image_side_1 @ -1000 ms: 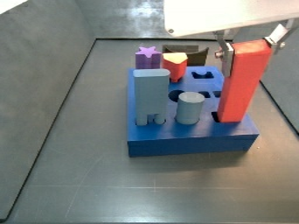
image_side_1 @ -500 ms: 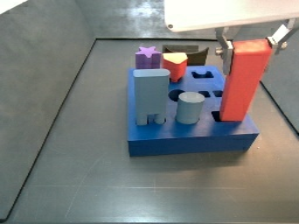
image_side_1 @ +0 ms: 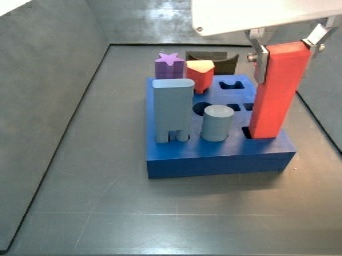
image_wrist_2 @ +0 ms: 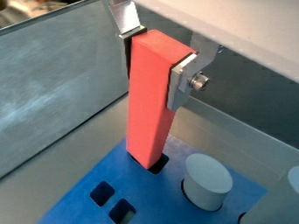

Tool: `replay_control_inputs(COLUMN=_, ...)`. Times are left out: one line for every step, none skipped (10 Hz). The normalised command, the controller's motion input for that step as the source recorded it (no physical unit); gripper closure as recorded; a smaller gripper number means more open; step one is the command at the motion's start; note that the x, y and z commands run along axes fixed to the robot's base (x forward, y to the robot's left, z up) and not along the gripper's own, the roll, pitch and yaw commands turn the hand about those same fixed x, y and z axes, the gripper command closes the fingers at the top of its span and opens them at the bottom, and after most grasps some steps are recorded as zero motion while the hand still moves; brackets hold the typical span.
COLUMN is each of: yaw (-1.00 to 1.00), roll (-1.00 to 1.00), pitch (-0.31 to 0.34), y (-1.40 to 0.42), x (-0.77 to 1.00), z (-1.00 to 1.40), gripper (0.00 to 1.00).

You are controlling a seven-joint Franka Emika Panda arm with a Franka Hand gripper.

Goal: Pick up the rectangle object. Move up. Place the rectangle object on the fixture. Regrasp the rectangle object. Move to above the board. Insert the rectangle object.
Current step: Insert the rectangle object.

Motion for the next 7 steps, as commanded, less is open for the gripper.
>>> replay_control_inputs(yaw=0.27, roll=-0.06, pitch=0.000, y=0.00, x=0.00, z=-0.19, gripper=1.00)
replay_control_inputs(yaw=0.49, roll=-0.21, pitch=0.000, y=0.21, x=-0.06, z=-0.09, gripper=1.00)
replay_control_inputs(yaw=0.30, roll=0.00, pitch=-0.026, y=0.00, x=0.00, z=-0.03, gripper=1.00)
replay_control_inputs(yaw=0.00, roll=0.07, pitch=0.000, y=0.00, x=0.00, z=-0.13, gripper=1.00)
replay_control_inputs(yaw=0.00, roll=0.09, pitch=0.036, y=0.00, x=0.01, z=-0.12, gripper=1.00)
replay_control_inputs(yaw=-0.01, roll=0.00, pitch=-0.047, y=0.11, x=-0.39, z=-0.06, gripper=1.00)
replay_control_inputs(yaw=-0.07, roll=0.00, pitch=-0.163, y=0.12, x=-0.72, z=-0.13, gripper=1.00)
